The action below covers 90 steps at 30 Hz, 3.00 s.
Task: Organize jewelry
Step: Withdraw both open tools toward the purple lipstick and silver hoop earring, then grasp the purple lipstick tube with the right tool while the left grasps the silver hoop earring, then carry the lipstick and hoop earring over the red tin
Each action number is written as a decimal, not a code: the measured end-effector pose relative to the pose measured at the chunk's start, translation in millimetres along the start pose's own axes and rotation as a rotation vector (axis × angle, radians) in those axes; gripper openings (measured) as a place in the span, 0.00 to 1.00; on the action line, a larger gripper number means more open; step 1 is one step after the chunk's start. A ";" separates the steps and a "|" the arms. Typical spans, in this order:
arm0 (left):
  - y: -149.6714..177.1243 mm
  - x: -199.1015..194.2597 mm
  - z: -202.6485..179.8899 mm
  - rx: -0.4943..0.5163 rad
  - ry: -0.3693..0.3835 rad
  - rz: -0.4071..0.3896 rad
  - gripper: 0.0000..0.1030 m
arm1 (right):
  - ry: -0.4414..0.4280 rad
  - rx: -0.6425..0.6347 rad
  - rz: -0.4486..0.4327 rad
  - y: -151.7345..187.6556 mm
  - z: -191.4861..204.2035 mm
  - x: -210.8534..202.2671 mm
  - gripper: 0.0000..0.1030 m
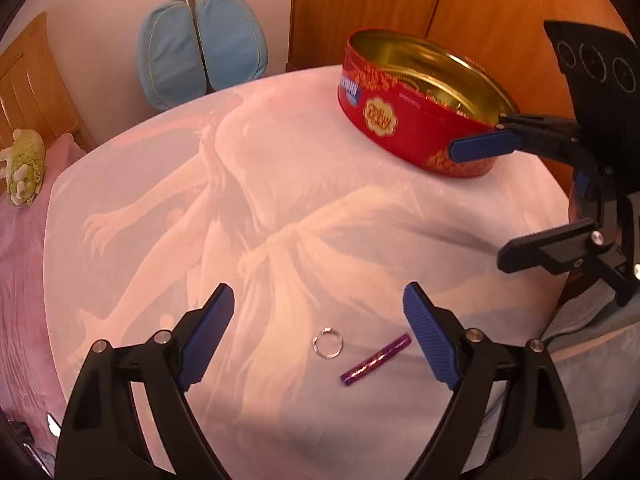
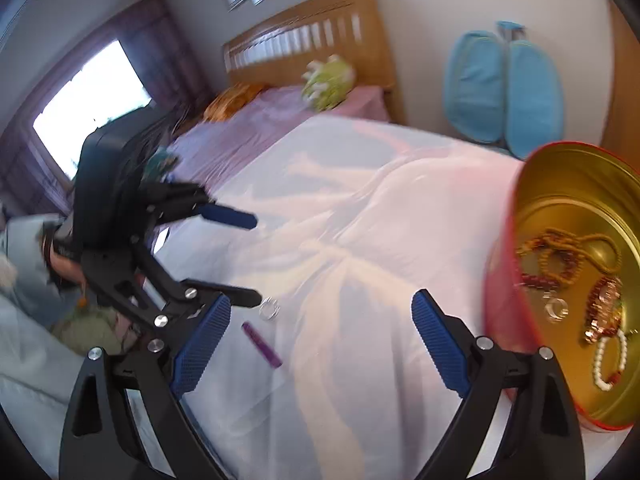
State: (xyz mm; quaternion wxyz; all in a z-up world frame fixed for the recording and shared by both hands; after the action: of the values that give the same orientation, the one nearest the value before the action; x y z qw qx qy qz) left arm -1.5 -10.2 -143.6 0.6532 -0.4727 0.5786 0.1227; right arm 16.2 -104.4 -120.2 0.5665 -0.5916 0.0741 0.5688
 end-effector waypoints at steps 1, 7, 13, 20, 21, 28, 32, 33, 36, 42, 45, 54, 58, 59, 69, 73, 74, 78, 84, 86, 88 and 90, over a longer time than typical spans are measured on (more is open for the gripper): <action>7.6 3.1 -0.4 0.019 -0.010 0.010 0.82 | -0.012 -0.033 0.025 4.9 8.5 7.1 0.90; 38.6 15.9 4.6 0.072 0.010 0.031 0.82 | -0.049 -0.211 0.115 35.8 45.4 39.7 0.90; 39.5 28.4 6.8 0.107 0.045 0.012 0.82 | -0.014 -0.311 0.130 51.5 56.1 59.6 0.76; 37.7 31.5 2.0 0.128 0.089 -0.007 0.70 | 0.016 -0.384 0.146 60.4 56.1 76.3 0.52; 37.1 31.7 2.7 0.123 0.091 -0.007 0.66 | 0.017 -0.387 0.146 61.9 55.2 76.0 0.50; 38.1 29.0 2.3 0.125 0.099 -0.011 0.63 | -0.004 -0.384 0.148 62.7 54.3 77.1 0.12; 39.0 25.5 -0.4 0.115 0.109 -0.017 0.63 | 0.029 -0.385 0.156 64.9 47.0 69.0 0.11; 39.2 25.1 -2.7 0.113 0.114 -0.020 0.61 | 0.033 -0.367 0.147 64.5 44.3 64.3 0.10; 42.2 27.6 -12.8 0.133 0.108 -0.020 0.54 | 0.068 -0.307 0.125 64.3 28.7 50.0 0.10; 45.0 28.3 -11.2 0.120 0.036 -0.060 0.28 | 0.119 -0.201 0.106 61.1 -0.1 37.5 0.11; 44.4 28.3 -8.1 0.116 0.023 -0.058 0.21 | 0.134 -0.190 0.083 54.7 -2.1 30.6 0.10; 6.6 -2.7 2.2 -0.046 0.026 -0.154 0.21 | 0.173 -0.106 -0.095 14.2 -12.4 -21.7 0.10; -40.9 -26.4 -6.6 -0.037 0.038 -0.248 0.21 | 0.262 -0.028 -0.204 -7.2 -41.7 -61.7 0.10; -55.0 -31.4 -10.7 -0.028 0.053 -0.265 0.21 | 0.285 -0.010 -0.226 -10.0 -49.8 -70.6 0.10; -171.0 -49.8 -59.0 0.105 0.116 -0.392 0.21 | 0.435 0.310 -0.392 4.9 -141.4 -153.8 0.11; -194.7 -46.5 -79.4 0.171 0.141 -0.398 0.21 | 0.482 0.358 -0.403 19.7 -156.4 -171.3 0.11; -201.2 -44.0 -84.8 0.184 0.154 -0.394 0.21 | 0.492 0.374 -0.403 23.1 -160.0 -174.3 0.11; -217.8 -32.7 -99.8 0.225 0.186 -0.374 0.21 | 0.516 0.412 -0.383 27.4 -168.8 -176.9 0.11; -245.7 -14.4 -109.8 0.271 0.236 -0.306 0.21 | 0.538 0.437 -0.262 13.7 -192.7 -170.0 0.11; -259.0 -5.7 -110.2 0.294 0.250 -0.268 0.21 | 0.536 0.443 -0.211 2.7 -201.8 -163.9 0.11; -270.0 8.3 -112.9 0.325 0.273 -0.212 0.21 | 0.559 0.451 -0.137 -5.5 -214.4 -152.7 0.11; -276.3 29.1 -115.5 0.365 0.264 -0.155 0.21 | 0.552 0.487 -0.058 -5.8 -230.5 -137.5 0.11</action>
State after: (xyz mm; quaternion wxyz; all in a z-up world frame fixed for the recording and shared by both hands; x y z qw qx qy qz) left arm 128.8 -253.7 -24.1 0.6539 -0.4020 0.6335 -0.0972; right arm 109.2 -352.9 -79.4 0.6652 -0.5725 0.3406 0.3373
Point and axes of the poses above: each gripper's, at about its wrist camera, not at the fingertips, and x roughly the way its jaws point, z to its left, y to its underside, the point moved 6 cm from there along x, roughly the way its jaws point, and after that the axes turned 2 degrees about y, right-handed, at the moved point
